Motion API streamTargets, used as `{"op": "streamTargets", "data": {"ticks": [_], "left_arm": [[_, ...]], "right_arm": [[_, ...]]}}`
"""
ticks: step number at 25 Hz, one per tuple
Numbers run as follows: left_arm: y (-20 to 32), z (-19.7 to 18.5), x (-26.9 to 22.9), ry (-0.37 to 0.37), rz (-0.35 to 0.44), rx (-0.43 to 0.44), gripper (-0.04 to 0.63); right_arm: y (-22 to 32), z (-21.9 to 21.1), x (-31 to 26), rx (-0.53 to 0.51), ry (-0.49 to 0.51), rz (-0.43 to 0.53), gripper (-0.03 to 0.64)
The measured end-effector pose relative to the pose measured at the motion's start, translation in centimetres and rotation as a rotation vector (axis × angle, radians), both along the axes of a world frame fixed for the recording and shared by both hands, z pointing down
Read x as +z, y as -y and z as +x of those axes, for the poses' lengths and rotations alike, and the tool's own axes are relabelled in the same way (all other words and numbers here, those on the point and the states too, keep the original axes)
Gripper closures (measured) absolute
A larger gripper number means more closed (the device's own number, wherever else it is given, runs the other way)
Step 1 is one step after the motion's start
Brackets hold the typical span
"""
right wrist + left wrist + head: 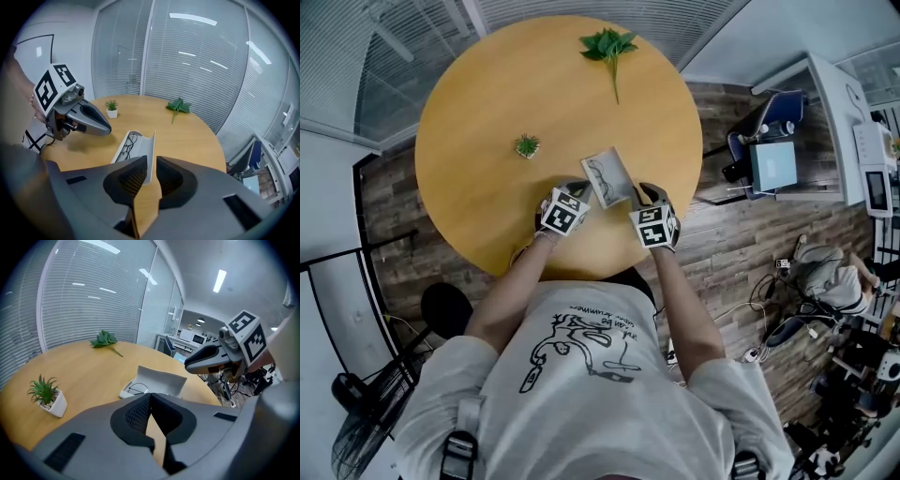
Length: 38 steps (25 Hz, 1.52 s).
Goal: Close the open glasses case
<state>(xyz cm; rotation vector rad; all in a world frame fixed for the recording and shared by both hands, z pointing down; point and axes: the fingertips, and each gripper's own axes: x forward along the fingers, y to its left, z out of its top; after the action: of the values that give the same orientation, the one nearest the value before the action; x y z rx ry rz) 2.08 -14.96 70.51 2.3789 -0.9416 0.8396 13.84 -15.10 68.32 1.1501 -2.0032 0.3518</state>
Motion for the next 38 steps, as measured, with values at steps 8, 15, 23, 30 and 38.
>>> {"op": "streamTargets", "data": {"ticks": [8, 15, 23, 30, 38], "left_arm": [[-0.3, -0.7, -3.4, -0.046, 0.063, -0.024, 0.575], [-0.8, -1.7, -6.6, -0.101, 0.093, -0.065, 0.575], [-0.7, -2.4, -10.7, -0.147, 0.159, -0.103, 0.575], [-1.0, -3.3, -13.8, -0.177, 0.212, -0.116, 0.575], [-2.1, -3.8, -17.1, -0.215, 0.264, -0.115, 0.575]], "right_arm": [[0.2, -0.1, -2.7, 0.028, 0.072, 0.033, 0.565], [-0.1, -1.2, -5.9, 0.036, 0.136, 0.078, 0.577], [-0.3, -1.7, -8.7, 0.028, 0.168, 0.108, 0.587], [-0.8, -2.6, -11.3, 0.014, 0.201, 0.131, 0.592], [-1.7, -3.0, -14.1, -0.02, 0.208, 0.165, 0.597]]}}
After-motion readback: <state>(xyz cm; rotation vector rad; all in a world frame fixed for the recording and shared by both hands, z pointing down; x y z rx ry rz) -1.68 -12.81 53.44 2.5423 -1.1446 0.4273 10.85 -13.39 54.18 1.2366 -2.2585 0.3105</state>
